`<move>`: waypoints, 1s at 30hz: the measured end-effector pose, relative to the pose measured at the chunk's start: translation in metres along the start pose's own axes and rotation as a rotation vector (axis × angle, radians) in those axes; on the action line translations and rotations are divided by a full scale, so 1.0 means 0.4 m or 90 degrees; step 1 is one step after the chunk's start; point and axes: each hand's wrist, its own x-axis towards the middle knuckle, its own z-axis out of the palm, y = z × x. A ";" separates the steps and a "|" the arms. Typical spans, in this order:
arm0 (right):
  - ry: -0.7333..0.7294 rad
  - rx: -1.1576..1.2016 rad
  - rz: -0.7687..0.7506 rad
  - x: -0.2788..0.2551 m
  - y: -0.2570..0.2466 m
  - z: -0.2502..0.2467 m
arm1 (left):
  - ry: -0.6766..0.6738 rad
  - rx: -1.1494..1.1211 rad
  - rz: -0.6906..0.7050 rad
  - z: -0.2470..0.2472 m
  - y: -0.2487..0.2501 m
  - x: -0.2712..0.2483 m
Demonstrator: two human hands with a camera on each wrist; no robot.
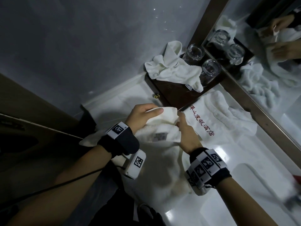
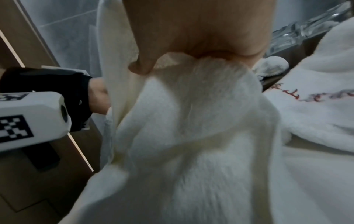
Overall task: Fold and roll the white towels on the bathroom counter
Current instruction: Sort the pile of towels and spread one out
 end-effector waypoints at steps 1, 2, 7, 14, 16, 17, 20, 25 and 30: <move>-0.016 -0.014 0.011 0.002 -0.008 -0.004 | -0.018 -0.017 0.002 0.001 0.006 -0.006; -0.034 -0.014 0.028 0.008 -0.015 -0.008 | -0.042 -0.030 0.007 0.003 0.010 -0.012; -0.068 0.140 0.004 0.043 -0.042 -0.013 | -0.066 -0.023 0.031 0.006 0.019 -0.033; 0.175 0.156 -0.151 0.028 -0.047 -0.015 | -0.010 0.177 0.034 -0.004 -0.004 -0.035; 0.194 0.115 -0.197 0.019 -0.050 -0.020 | 0.003 0.164 0.003 -0.006 -0.011 -0.038; 0.214 0.102 -0.226 0.016 -0.049 -0.023 | 0.014 0.144 -0.015 -0.003 -0.012 -0.040; 0.190 0.068 -0.285 0.012 -0.060 -0.026 | 0.057 0.076 -0.068 0.013 -0.011 -0.043; 0.014 0.096 -0.260 0.002 -0.044 -0.024 | 0.054 0.052 -0.057 0.020 -0.002 -0.045; -0.009 0.205 -0.127 0.007 -0.023 -0.007 | 0.019 0.027 -0.017 0.026 -0.004 -0.060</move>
